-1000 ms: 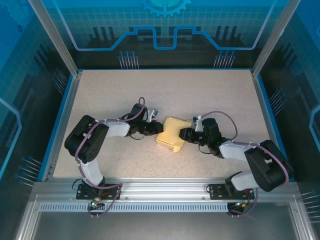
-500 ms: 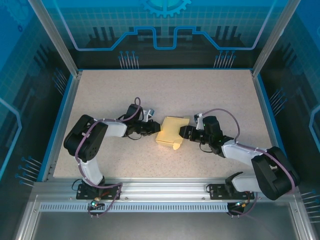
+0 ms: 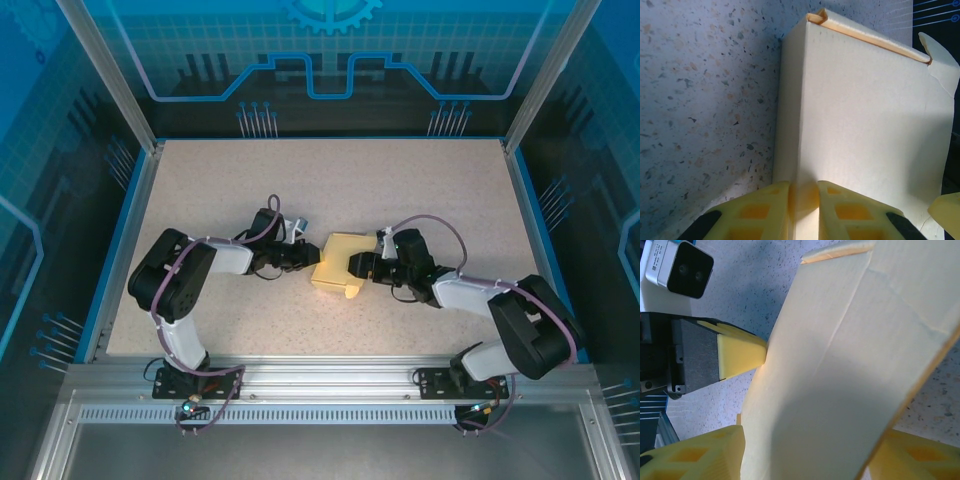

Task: Fold the paper box

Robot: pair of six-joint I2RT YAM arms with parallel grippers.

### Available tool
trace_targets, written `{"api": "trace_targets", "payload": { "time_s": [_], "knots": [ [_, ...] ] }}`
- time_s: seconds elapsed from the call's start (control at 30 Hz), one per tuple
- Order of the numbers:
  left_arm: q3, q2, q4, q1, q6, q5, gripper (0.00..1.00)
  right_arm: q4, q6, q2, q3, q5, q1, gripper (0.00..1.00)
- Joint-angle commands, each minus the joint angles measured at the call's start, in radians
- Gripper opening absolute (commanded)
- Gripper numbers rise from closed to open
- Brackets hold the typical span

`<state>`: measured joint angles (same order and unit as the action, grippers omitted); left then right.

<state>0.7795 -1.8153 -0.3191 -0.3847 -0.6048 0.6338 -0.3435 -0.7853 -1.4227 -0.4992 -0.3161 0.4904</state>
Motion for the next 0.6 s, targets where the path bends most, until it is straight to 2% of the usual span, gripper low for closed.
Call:
{"api": "trace_targets", "payload": {
  "time_s": [0.0, 0.37, 0.57],
  "knots": [
    [-0.039, -0.038, 0.065, 0.008, -0.011, -0.034, 0.19, -0.016, -0.007, -0.011, -0.025, -0.014, 0.017, 0.66],
    [-0.049, -0.045, 0.056, 0.029, -0.013, -0.030, 0.16, 0.012, 0.038, 0.087, 0.000, 0.013, 0.027, 0.62],
    [-0.048, -0.047, 0.051, 0.030, -0.012, -0.029, 0.16, 0.016, 0.040, 0.094, -0.012, 0.009, 0.032, 0.49]
  ]
}}
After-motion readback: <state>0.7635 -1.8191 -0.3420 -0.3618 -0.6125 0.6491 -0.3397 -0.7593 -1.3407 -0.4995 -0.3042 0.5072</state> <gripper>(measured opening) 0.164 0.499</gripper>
